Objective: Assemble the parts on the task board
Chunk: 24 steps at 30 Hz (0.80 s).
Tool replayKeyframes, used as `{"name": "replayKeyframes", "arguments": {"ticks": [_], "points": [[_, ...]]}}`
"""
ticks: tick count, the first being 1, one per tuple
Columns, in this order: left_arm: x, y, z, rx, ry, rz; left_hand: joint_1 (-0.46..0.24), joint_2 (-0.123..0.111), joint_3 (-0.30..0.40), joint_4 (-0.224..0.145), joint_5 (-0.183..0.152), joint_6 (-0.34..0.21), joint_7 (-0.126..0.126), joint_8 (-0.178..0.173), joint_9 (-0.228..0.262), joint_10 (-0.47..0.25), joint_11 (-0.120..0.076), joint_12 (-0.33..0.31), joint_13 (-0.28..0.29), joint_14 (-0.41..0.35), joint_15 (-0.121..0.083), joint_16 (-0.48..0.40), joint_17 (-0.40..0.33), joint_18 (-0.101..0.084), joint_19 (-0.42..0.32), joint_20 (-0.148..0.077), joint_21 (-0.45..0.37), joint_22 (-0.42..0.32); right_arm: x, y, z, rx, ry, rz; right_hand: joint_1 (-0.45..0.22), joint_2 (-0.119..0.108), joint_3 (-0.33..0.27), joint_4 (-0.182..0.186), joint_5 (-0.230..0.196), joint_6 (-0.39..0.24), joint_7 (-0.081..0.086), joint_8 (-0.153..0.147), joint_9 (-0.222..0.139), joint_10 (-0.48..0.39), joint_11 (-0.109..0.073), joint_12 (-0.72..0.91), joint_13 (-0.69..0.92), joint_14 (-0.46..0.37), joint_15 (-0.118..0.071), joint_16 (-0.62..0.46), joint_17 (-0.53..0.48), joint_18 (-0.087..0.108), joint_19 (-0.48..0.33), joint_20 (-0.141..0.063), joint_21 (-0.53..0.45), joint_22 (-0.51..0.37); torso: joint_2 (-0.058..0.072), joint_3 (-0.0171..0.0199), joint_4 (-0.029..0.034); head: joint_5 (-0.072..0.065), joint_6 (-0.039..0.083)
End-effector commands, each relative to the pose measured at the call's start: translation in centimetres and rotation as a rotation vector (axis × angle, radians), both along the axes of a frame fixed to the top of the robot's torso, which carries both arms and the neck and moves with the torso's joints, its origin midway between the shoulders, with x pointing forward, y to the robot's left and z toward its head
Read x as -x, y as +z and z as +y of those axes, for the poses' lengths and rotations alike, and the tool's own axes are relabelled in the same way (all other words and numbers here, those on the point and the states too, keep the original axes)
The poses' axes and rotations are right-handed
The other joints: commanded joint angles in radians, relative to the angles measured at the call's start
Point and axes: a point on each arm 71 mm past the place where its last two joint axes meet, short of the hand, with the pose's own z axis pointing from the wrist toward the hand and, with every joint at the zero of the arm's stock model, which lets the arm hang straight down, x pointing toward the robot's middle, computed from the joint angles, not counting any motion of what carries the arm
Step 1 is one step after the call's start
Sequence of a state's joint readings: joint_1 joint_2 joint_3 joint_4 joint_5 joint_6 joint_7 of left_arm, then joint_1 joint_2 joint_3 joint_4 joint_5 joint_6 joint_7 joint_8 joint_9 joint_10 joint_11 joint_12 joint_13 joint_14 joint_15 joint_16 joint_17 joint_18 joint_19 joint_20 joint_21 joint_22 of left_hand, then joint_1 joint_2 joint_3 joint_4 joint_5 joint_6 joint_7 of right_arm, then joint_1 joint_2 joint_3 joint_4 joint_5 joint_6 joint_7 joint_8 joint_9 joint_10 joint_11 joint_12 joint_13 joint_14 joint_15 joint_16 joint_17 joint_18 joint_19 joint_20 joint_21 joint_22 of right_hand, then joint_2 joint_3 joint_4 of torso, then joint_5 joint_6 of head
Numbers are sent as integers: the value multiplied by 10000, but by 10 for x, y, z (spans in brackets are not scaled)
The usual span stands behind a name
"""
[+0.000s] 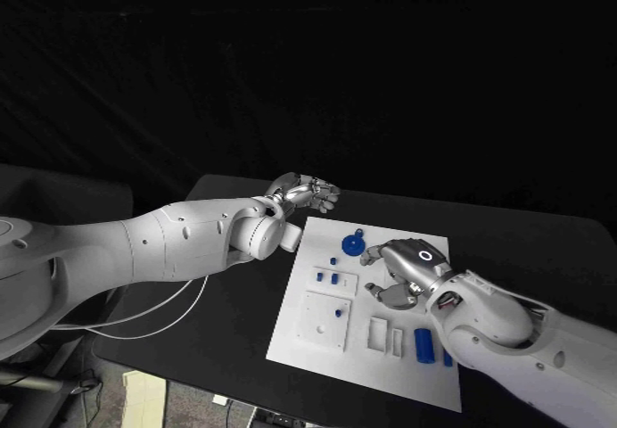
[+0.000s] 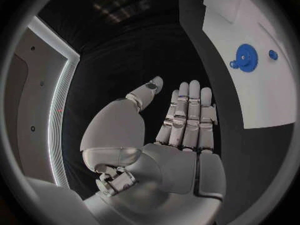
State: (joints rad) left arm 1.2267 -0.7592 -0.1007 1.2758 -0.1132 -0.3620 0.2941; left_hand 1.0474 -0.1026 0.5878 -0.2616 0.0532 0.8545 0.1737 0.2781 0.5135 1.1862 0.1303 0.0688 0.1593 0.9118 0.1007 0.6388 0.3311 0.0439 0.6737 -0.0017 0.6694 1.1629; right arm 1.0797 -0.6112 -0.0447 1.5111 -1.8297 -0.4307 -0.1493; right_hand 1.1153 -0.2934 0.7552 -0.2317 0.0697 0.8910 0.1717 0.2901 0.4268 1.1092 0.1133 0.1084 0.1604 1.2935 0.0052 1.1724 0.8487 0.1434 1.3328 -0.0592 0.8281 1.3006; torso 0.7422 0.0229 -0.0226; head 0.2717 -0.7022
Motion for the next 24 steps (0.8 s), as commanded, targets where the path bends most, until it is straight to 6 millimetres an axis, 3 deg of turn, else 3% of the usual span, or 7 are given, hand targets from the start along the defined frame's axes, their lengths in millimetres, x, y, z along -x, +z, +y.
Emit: {"name": "replayKeyframes", "arguments": {"ticks": [1, 3, 7, 8, 17, 24], "points": [[-1, 1, 0, 68, -42, -81, -1, 55, 18, -38, -23, -45, -8, 54, -12, -55, -12, 19, -13, 60, 36, -48, 18, 204, 2, 59, -44, 16, -8, 1, -13, 861, -193, 1047, 62, -16, 52, 25, 66, 50, 1, 46, -4, 90, -29, 72, -15, 1, -86, 63, -16, 1184, 73, 24, 8, 27, -5, 16, -15, -117, 112], [-1, 1, 0, 59, -22, -84, 0, 57, 18, -37, -23, -44, -9, 55, -12, -52, -13, 20, -13, 62, 35, -50, 20, 204, 2, 59, -45, 17, -15, 5, -25, 1012, -453, 1060, 37, -9, 24, 29, 155, 45, 1, 46, -9, 92, -32, 63, -32, 10, -89, 68, -18, 1184, 82, 28, 21, 40, -1, 13, -13, -171, 152], [-2, 1, 1, 54, -15, -83, 1, 59, 19, -36, -23, -42, -9, 58, -12, -48, -14, 23, -12, 67, 35, -54, 26, 204, 3, 60, -47, 19, -29, 3, -48, 1705, -1016, 1240, -306, 5, -641, -179, 552, -164, -243, -16, -58, -222, 102, -178, -243, -4, 38, 78, -37, 1184, 20, 57, 42, 120, -4, 9, -20, -263, 248], [-2, 1, 1, 52, -11, -84, 1, 60, 19, -35, -23, -41, -9, 59, -12, -48, -14, 23, -12, 68, 35, -55, 27, 204, 3, 60, -47, 19, -31, 2, -51, 1801, -1080, 1260, -345, -4, -756, -223, 541, -192, -227, -20, -63, -295, 130, -227, -288, -17, 62, 81, -39, 1184, 3, 50, 33, 126, -9, 15, -28, -263, 255], [-3, 0, 0, 66, -36, -68, -1, 61, 17, -32, -23, -39, -10, 62, -12, -44, -16, 25, -12, 75, 34, -64, 36, 205, 5, 60, -50, 23, -40, -17, -52, 2313, -1257, 1434, -550, -26, -1420, -336, 0, -650, -555, -149, -128, -756, 291, -405, -592, -142, 226, 118, -56, 1184, -91, 56, -73, 133, 21, 19, 31, -385, 301], [-3, 0, 0, 59, -24, -64, -4, 62, 15, -29, -23, -39, -10, 64, -13, -44, -16, 25, -12, 77, 35, -70, 41, 204, 6, 61, -51, 25, -39, -28, -49, 2452, -1177, 1635, -541, -15, -1484, -320, -76, -723, -564, -155, -131, -752, 293, -377, -631, -157, 227, 130, -65, 1184, -93, 57, -96, 130, 31, -3, 35, -399, 298]]}}
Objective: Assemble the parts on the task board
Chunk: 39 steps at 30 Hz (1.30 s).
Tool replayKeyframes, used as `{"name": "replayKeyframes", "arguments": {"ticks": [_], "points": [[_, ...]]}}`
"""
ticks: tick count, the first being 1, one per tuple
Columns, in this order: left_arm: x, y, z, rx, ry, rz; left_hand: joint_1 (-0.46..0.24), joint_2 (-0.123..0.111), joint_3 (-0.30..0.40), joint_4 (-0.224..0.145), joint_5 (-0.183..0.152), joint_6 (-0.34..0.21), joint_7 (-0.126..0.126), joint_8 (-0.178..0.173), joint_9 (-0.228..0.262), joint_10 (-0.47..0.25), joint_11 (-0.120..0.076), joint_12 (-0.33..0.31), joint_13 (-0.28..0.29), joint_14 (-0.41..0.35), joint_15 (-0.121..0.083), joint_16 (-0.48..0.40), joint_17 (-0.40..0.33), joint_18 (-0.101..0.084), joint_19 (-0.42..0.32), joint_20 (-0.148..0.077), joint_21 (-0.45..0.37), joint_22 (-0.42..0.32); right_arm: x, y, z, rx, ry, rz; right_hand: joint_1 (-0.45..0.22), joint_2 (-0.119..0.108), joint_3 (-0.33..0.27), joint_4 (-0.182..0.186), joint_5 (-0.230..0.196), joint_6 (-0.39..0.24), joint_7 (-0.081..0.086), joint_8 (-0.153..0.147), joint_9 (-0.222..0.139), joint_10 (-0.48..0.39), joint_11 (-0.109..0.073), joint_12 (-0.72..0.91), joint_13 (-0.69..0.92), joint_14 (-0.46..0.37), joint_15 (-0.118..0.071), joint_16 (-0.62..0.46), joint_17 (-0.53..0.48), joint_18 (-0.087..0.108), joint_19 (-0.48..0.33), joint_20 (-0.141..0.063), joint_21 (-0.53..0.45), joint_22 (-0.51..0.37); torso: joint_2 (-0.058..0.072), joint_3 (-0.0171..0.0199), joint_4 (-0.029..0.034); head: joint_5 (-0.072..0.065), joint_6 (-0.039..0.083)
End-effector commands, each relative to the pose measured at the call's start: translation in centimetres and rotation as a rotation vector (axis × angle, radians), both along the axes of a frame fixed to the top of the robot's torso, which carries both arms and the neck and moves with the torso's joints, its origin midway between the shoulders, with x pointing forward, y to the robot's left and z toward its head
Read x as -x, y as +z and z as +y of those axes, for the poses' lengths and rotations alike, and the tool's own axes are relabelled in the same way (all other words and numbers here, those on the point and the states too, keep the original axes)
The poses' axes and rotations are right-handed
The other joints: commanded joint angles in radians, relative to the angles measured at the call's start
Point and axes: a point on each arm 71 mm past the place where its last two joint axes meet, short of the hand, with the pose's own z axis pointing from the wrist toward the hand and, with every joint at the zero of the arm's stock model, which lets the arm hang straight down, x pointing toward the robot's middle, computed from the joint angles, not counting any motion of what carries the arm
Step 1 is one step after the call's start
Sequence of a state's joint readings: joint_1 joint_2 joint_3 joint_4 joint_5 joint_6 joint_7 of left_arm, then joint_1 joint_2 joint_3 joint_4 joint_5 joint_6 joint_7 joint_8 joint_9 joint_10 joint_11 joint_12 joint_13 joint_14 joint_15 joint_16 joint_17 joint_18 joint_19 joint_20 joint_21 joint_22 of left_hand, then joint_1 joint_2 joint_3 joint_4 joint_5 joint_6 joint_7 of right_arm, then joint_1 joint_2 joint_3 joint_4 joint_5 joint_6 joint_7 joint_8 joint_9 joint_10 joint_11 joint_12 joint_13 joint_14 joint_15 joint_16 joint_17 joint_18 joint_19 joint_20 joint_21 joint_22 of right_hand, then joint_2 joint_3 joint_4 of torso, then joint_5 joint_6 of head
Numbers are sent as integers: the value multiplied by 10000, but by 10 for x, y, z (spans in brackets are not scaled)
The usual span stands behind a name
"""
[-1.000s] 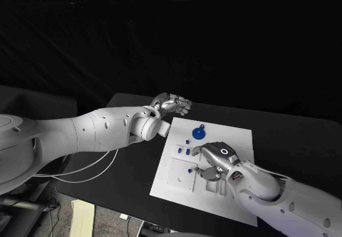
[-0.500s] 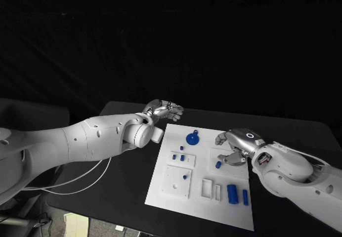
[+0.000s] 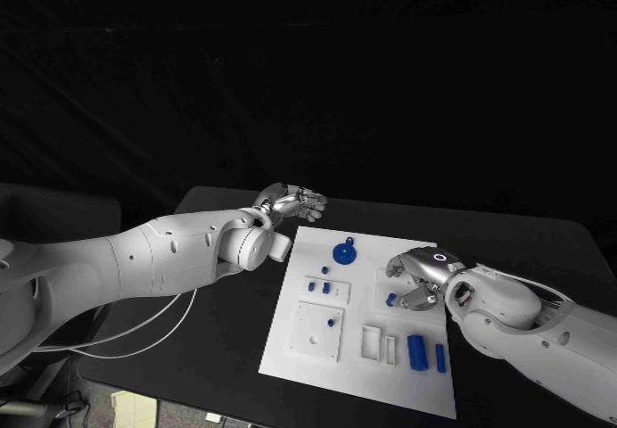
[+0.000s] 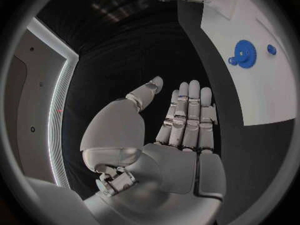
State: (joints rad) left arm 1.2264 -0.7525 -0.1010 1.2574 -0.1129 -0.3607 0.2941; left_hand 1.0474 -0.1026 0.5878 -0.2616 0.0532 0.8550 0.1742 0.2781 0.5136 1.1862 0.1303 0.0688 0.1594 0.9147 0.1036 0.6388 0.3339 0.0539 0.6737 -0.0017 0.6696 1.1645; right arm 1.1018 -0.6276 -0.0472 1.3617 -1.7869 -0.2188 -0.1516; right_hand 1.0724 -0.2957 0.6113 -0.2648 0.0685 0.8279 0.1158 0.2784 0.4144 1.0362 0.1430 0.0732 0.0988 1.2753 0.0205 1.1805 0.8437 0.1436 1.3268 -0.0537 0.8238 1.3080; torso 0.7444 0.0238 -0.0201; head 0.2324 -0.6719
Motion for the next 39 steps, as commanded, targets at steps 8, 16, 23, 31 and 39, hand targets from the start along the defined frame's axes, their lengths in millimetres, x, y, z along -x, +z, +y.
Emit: {"name": "replayKeyframes", "arguments": {"ticks": [8, 16, 23, 31, 39], "points": [[0, 1, -1, 100, -107, -58, -6, 65, 13, -25, -23, -44, -16, 66, -14, -43, -16, 26, -14, 51, 5, -79, 19, 104, 6, 61, -56, 12, 6, -13, 2, 618, 349, 490, 198, 138, 157, 138, -119, 149, 175, 168, 69, 735, -243, 388, 70, 91, -155, 54, -72, 1182, 29, 35, -72, 64, 1, -33, -3, -3, -50], [0, 1, -1, 97, -97, -57, -10, 72, 12, -18, -23, -43, -16, 68, -15, -41, -17, 27, -14, 56, 5, -88, 27, 104, 8, 61, -58, 15, 9, -20, 6, 864, 450, 536, 593, 557, 901, 446, -198, 859, 320, 585, 220, 1624, -557, 822, 245, 189, -455, 31, -124, 1181, 109, 86, -52, 95, 2, -27, 5, -2, -77], [0, 1, 0, 90, -79, -55, -11, 74, 12, -15, -23, -43, -16, 70, -15, -41, -17, 27, -14, 58, 5, -95, 33, 104, 9, 61, -61, 17, 11, -20, 10, 735, 578, 459, 623, 858, 1456, 674, -199, 1189, 277, 733, 247, 1959, -687, 934, 315, 215, -583, 17, -135, 1182, 103, 100, -14, 149, 3, -28, -3, -5, -102], [0, 1, 1, 87, -71, -49, -11, 76, 11, -13, -23, -44, -17, 71, -16, -40, -18, 27, -14, 61, 5, -102, 40, 105, 9, 61, -63, 20, 11, -21, 12, 765, 513, 329, 606, 1009, 1683, 716, -199, 1284, 239, 762, 239, 2057, -725, 942, 332, 226, -621, 29, -124, 1182, 113, 78, 28, 175, 2, -30, -1, -5, -151], [0, 1, 2, 81, -55, -44, -10, 75, 11, -12, -23, -44, -17, 73, -17, -40, -18, 27, -15, 64, 5, -110, 46, 105, 10, 60, -66, 22, 11, -18, 13, 534, 444, -145, 701, 1228, 2209, 736, -197, 1492, 156, 841, 240, 2246, -794, 975, 368, 243, -689, 70, -91, 1182, 124, 21, 96, 197, 2, -30, -2, 16, -177]]}}
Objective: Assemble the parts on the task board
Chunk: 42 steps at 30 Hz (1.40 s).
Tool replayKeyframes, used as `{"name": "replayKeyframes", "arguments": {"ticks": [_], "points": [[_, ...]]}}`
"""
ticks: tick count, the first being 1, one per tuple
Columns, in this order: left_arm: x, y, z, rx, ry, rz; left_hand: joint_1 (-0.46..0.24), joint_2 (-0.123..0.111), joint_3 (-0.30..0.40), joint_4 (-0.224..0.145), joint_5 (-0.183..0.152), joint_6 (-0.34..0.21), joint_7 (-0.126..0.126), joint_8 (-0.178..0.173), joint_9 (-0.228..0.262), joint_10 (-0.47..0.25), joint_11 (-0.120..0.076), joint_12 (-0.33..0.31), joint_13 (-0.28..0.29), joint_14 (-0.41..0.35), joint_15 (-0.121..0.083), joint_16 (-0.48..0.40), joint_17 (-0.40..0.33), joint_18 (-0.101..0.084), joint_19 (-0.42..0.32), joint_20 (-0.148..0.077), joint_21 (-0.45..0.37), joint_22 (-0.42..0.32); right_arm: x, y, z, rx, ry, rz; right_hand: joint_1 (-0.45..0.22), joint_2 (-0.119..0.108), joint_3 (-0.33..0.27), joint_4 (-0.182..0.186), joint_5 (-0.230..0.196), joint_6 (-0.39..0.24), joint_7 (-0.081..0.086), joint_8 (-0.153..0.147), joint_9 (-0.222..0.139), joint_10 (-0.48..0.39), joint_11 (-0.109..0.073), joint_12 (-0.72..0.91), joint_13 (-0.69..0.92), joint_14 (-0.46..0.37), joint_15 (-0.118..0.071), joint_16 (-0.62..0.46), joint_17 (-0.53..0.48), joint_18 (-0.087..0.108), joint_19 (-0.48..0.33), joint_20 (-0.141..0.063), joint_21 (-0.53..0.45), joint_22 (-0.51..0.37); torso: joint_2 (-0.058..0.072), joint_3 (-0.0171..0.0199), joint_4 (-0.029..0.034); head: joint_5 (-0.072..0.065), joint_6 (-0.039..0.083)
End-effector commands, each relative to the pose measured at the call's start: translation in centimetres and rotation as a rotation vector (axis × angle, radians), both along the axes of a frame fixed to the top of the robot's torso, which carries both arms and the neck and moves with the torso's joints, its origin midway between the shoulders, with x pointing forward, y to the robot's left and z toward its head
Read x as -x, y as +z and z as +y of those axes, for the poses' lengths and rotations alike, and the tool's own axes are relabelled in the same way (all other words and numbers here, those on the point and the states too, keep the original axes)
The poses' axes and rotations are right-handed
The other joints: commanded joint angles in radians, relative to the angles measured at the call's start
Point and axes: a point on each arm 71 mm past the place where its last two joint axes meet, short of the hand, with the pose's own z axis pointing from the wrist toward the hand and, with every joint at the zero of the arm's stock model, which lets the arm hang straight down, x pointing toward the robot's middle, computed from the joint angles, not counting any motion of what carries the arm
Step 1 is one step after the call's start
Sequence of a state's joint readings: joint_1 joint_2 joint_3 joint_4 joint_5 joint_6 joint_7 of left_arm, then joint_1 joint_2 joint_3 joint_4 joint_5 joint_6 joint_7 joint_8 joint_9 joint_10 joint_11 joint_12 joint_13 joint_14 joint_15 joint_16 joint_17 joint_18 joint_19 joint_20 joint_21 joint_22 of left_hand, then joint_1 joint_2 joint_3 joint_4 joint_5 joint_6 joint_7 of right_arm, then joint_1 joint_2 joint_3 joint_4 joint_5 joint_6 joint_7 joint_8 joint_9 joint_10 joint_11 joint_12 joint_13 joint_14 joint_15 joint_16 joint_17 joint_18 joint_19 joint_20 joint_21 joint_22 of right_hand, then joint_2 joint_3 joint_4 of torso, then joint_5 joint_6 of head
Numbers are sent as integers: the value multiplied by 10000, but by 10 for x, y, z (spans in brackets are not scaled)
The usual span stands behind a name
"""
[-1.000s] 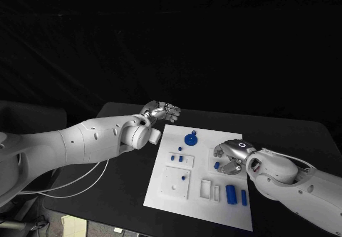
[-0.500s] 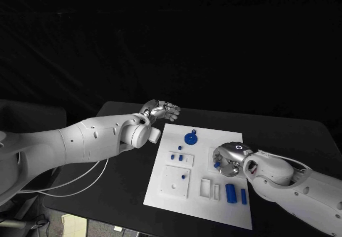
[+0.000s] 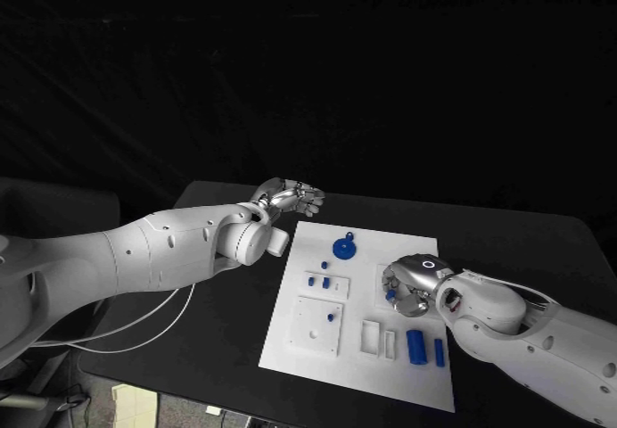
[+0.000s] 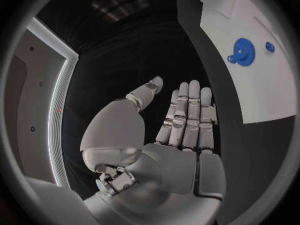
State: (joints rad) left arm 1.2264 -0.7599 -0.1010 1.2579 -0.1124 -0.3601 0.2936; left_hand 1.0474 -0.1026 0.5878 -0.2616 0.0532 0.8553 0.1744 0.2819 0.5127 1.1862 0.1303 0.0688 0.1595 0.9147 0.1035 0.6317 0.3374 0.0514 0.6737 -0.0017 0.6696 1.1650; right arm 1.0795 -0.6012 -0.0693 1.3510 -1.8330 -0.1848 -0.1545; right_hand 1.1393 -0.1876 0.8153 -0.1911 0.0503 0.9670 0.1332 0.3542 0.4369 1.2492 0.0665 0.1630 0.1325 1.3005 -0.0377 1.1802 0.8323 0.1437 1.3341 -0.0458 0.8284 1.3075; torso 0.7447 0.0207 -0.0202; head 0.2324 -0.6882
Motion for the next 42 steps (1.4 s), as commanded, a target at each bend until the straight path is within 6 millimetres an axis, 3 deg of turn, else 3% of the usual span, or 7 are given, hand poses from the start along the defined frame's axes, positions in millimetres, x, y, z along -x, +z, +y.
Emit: {"name": "replayKeyframes", "arguments": {"ticks": [1, 13, 23, 28, 35, 42], "points": [[0, 1, -2, 99, -116, -52, -9, 75, 11, -12, -23, -47, -20, 36, -9, -40, -18, 27, -16, 64, 5, -40, 12, 131, 10, 60, -67, 16, 1, 3, 2, -190, 32, -494, 52, 178, 253, -8, -15, 139, -32, 98, 18, 151, -43, 88, 37, -5, -120, 83, 31, 1181, 56, -69, 65, 206, -2, -1, 2, 15, -12], [0, 1, -1, 86, -83, -64, -7, 81, 13, -8, -23, -47, -20, 38, -10, -39, -19, 27, -16, 68, 5, -50, 21, 131, 11, 60, -70, 20, 5, 10, 0, -776, -30, -935, 11, 170, 655, -58, -16, 391, -128, 200, 31, 440, -153, 162, 100, -8, -231, 126, 76, 1181, 89, -180, 198, 213, -7, 7, 0, 39, -5], [-1, 1, -1, 66, -36, -73, -3, 87, 15, -5, -23, -49, -21, 40, -12, -40, -19, 26, -18, 73, 4, -63, 32, 132, 13, 59, -74, 24, 8, 35, -2, -1570, -170, -960, -1, 122, 716, -42, -16, 438, -147, 218, 33, 491, -171, 166, 111, -15, -248, 117, 76, 1181, 81, -200, 216, 206, -11, 1, -4, 153, -22], [-1, 1, -2, 75, -58, -80, -3, 88, 15, -4, -23, -50, -22, 41, -13, -41, -18, 26, -18, 75, 4, -69, 37, 132, 14, 60, -76, 26, 15, 41, 12, -2096, 150, -761, -4, 125, 730, -33, -16, 445, -149, 221, 33, 503, -175, 167, 114, -17, -253, 114, 75, 1181, 79, -204, 218, 204, -12, -1, -17, 221, -32], [-1, 1, -4, 89, -100, -75, -4, 95, 17, 1, -22, -50, -21, 42, -14, -40, -18, 26, -18, 78, 4, -76, 45, 132, 16, 60, -78, 29, 29, 42, 50, -2388, 1005, -641, -2, 133, 747, -30, -15, 443, -150, 218, 31, 507, -179, 162, 115, -22, -257, 107, 73, 1181, 73, -211, 218, 200, -6, 6, 5, 284, -44], [-2, 1, -9, 110, -164, -80, -4, 96, 16, 3, -23, -50, -21, 44, -15, -40, -18, 26, -19, 81, 4, -84, 52, 132, 17, 60, -81, 31, 52, 23, 87, -2253, 1907, -335, 11, 131, 776, -40, -15, 439, -150, 214, 28, 508, -183, 155, 115, -27, -262, 99, 70, 1181, 65, -221, 216, 196, -9, -17, 19, 465, -92]]}}
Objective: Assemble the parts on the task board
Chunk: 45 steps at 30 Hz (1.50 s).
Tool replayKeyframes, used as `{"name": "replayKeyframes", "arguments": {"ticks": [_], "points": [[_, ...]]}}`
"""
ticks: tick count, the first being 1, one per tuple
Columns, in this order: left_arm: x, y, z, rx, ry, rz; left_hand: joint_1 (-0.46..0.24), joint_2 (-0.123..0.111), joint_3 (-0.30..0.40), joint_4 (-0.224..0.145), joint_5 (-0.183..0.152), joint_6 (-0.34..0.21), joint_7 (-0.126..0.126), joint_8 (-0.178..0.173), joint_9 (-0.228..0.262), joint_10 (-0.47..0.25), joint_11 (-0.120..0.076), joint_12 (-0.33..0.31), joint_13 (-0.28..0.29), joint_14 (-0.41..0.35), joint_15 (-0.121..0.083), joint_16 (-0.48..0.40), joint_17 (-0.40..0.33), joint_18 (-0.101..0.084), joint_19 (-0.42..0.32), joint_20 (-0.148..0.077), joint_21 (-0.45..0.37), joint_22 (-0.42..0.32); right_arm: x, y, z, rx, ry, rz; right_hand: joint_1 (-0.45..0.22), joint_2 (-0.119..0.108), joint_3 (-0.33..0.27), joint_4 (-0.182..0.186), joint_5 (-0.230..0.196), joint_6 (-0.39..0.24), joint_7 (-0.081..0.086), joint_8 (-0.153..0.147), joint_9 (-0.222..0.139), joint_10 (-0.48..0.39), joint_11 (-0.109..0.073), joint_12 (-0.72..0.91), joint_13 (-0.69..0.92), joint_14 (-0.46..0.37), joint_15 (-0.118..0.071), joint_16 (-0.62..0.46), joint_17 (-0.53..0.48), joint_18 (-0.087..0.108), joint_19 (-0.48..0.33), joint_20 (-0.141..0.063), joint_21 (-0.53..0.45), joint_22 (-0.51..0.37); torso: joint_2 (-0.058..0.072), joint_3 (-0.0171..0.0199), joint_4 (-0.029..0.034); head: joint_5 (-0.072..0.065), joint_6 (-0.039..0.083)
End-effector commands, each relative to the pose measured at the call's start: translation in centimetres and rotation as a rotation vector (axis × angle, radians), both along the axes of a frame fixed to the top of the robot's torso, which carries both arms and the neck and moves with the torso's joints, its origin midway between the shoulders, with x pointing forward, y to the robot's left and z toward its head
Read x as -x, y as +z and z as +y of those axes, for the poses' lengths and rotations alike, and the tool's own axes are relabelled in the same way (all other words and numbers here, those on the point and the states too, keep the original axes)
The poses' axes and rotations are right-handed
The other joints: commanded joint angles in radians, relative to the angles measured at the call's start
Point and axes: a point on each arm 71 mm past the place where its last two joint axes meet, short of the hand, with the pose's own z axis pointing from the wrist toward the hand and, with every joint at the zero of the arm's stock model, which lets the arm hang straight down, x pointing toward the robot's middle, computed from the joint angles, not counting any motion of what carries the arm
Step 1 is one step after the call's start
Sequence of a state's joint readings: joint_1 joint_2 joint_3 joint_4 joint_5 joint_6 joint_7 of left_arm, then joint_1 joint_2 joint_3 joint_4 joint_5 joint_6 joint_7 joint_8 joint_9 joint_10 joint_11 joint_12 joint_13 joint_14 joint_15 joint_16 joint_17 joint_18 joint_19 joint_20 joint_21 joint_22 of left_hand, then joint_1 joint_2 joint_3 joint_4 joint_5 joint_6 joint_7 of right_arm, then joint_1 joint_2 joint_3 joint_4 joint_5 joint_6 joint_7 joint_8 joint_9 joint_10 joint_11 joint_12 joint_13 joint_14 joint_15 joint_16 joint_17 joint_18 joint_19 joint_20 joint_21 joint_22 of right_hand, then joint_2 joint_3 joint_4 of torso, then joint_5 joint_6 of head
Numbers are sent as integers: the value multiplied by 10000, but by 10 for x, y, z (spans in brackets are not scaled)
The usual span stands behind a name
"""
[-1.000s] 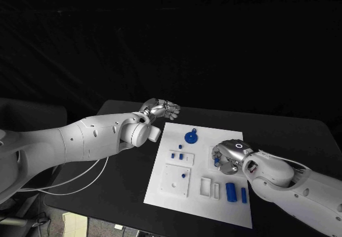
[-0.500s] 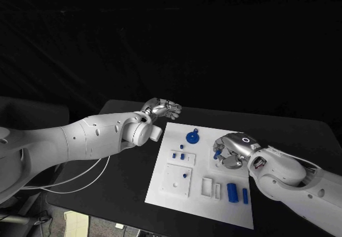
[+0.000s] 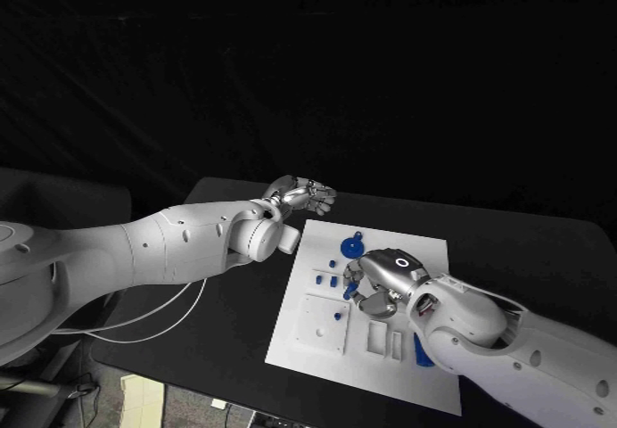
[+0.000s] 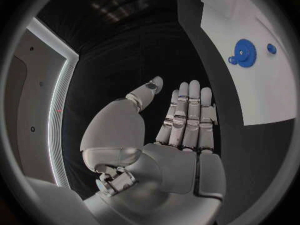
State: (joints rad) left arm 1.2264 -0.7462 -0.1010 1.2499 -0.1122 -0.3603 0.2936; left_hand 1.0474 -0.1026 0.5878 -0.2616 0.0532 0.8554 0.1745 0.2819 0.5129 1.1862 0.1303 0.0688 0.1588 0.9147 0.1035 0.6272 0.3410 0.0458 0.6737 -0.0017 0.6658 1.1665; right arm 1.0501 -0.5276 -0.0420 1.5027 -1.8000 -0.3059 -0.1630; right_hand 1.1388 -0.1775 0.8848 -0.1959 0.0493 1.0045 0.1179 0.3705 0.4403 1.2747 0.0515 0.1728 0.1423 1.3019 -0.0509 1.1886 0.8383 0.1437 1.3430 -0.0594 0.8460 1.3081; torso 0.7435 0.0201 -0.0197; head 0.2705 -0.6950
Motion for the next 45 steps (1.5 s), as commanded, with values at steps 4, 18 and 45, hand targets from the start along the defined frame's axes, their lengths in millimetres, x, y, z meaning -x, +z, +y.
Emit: {"name": "replayKeyframes", "arguments": {"ticks": [4, 18, 45], "points": [[-1, 1, -7, 112, -159, -71, -3, 96, 16, 3, -23, -51, -21, 45, -17, -39, -18, 26, -12, 82, 4, -43, 20, 188, 17, 60, -44, 18, 18, -17, 25, 209, 827, 178, 21, 29, 96, 5, -5, 62, 4, 49, -8, 254, -34, 53, 17, -43, -132, 12, 10, 1181, -26, -89, 40, 189, 7, -12, 21, 168, -49], [-2, 1, -13, 155, -267, -54, -3, 96, 14, 6, -23, -51, -21, 49, -19, -38, -19, 27, -13, 87, 4, -59, 34, 188, 18, 60, -50, 22, 34, -46, 51, 482, 1265, 414, 34, 57, 148, -19, -5, 45, 12, 37, -16, 247, -37, 32, 15, -54, -136, -4, 5, 1181, -38, -114, 34, 179, 7, -7, 10, 322, -186], [-2, 1, -11, 149, -238, -39, -7, 98, 10, 15, -23, -57, -19, 53, -24, -41, -17, 25, -15, 96, 5, -91, 64, 187, 19, 61, -64, 32, 32, -59, 47, 1144, 1111, 162, 40, 49, 186, -68, -6, 55, 9, 40, -16, 261, -41, 21, 19, -54, -140, -8, 8, 1181, -40, -139, 38, 175, 2, 7, -10, 389, -263]]}}
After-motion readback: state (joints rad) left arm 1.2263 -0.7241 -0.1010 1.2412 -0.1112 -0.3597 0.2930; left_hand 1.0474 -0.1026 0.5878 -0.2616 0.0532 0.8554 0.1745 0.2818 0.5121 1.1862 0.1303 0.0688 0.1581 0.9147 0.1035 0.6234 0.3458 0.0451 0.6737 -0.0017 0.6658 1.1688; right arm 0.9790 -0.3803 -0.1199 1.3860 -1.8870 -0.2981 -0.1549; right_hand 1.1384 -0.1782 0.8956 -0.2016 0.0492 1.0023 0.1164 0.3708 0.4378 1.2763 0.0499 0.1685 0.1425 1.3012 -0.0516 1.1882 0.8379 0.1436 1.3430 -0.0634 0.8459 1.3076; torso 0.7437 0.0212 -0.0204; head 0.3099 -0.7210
